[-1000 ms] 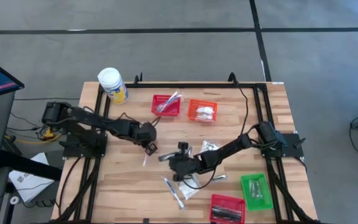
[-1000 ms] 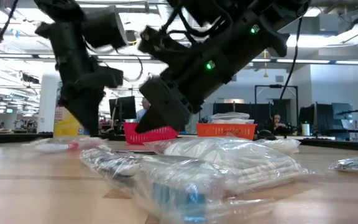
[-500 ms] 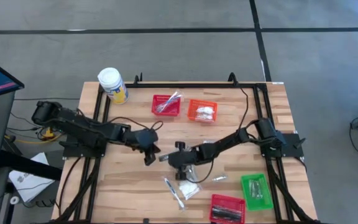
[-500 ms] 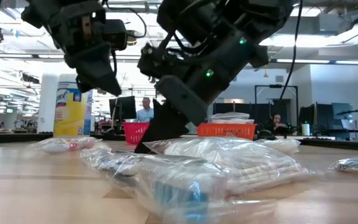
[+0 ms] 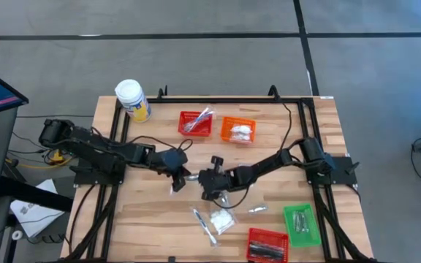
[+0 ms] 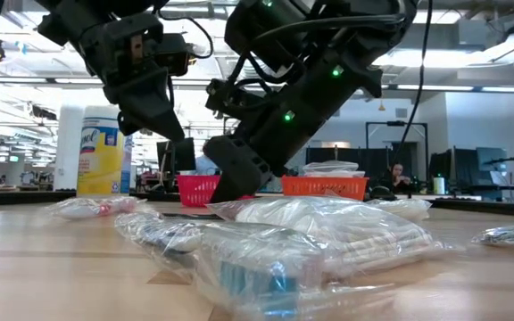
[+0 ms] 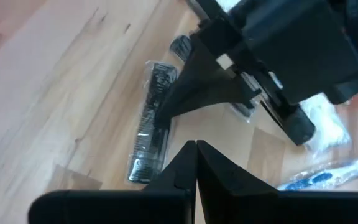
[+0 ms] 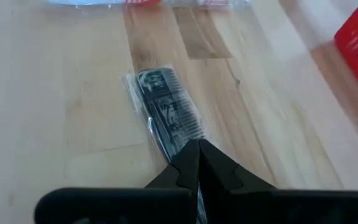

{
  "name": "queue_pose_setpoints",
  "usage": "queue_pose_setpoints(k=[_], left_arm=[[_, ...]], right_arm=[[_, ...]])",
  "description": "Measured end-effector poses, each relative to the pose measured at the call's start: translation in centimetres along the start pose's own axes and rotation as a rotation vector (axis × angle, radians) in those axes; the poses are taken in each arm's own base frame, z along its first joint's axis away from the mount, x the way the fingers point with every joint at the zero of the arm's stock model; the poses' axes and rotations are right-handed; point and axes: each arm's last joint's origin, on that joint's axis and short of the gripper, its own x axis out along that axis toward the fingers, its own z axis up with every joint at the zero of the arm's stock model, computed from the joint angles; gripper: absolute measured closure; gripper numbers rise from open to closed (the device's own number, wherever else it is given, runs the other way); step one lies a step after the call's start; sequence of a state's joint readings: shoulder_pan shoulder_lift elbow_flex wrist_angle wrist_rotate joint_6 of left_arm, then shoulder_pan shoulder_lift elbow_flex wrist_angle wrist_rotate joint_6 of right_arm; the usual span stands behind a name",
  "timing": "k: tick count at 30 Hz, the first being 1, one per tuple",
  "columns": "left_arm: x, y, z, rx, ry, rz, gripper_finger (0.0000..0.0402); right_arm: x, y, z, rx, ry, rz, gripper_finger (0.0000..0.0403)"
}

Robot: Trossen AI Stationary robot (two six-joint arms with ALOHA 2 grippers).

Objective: Pick & Place Travel size toiletries
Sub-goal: Put the black comb into the bottom red bin

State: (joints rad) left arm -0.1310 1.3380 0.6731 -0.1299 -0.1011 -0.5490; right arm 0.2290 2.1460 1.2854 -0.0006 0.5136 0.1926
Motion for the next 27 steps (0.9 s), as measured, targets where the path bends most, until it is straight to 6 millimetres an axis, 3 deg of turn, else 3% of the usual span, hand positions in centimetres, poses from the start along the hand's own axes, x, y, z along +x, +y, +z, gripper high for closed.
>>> queue_pose_setpoints(k=[8, 13, 18, 24, 27], left_arm=[[0.0, 0.0, 0.2, 0.026, -0.029, 0.020, 0.0401], [0.3, 0.0, 0.4, 0.029, -0.068, 0.043, 0.0399], [2.2, 0.0, -0.4, 0.004, 0.030, -0.012, 0.0378], [5.1, 0.1, -1.0, -0.021, 0.159, -0.250, 0.0337], [6.0, 0.8, -1.2, -0.066, 0.197, -0.237, 0.0334]], right_arm=[[-1.4, 2.4, 0.1, -0.070, -0.071, 0.023, 0.0403], [-1.7, 3.1, -1.1, -0.034, -0.088, 0.002, 0.0403], [-1.2, 2.4, -3.2, 0.050, -0.132, -0.020, 0.0403], [-0.6, 1.7, -3.1, 0.083, -0.106, 0.080, 0.0403], [-0.5, 1.5, -3.1, 0.082, -0.105, 0.077, 0.0403]])
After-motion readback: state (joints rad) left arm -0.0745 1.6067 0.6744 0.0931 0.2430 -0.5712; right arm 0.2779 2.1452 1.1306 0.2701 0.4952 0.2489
